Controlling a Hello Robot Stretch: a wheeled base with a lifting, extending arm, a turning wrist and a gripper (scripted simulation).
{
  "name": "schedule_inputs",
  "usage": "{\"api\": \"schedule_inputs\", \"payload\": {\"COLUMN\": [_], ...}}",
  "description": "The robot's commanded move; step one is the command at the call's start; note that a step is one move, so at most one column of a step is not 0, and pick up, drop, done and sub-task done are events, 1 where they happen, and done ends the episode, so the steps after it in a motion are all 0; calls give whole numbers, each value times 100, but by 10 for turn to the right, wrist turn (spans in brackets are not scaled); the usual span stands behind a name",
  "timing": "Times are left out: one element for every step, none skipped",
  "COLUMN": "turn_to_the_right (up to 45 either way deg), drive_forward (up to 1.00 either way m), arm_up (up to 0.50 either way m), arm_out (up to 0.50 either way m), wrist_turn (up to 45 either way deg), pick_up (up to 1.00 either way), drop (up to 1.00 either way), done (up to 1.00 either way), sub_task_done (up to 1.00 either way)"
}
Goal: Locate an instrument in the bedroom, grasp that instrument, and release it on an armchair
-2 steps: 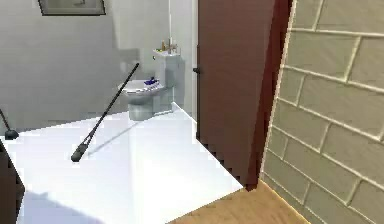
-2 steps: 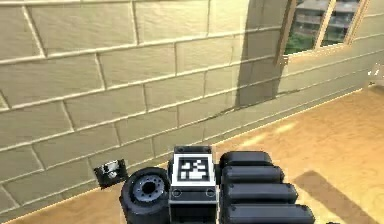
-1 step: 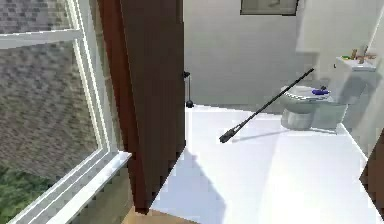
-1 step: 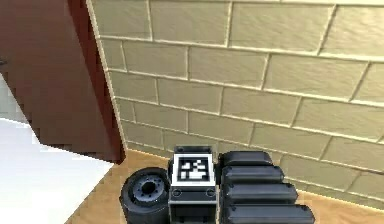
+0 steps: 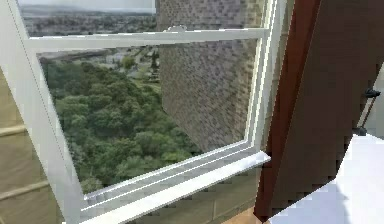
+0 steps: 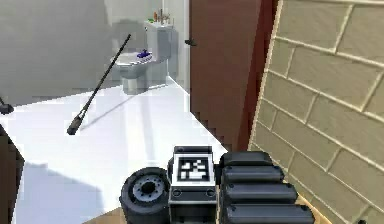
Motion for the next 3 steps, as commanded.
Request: {"api": "schedule_inputs", "payload": {"turn_to_the_right": [-30, 450, 450], "drive_forward": [0, 0, 0], "arm_up": [0, 0, 0], "arm_out": [0, 0, 0], "wrist_turn": [0, 0, 0], "pick_up": [0, 0, 0], "drop": [0, 0, 0], "done": [0, 0, 0], "sub_task_done": [0, 0, 0]}}
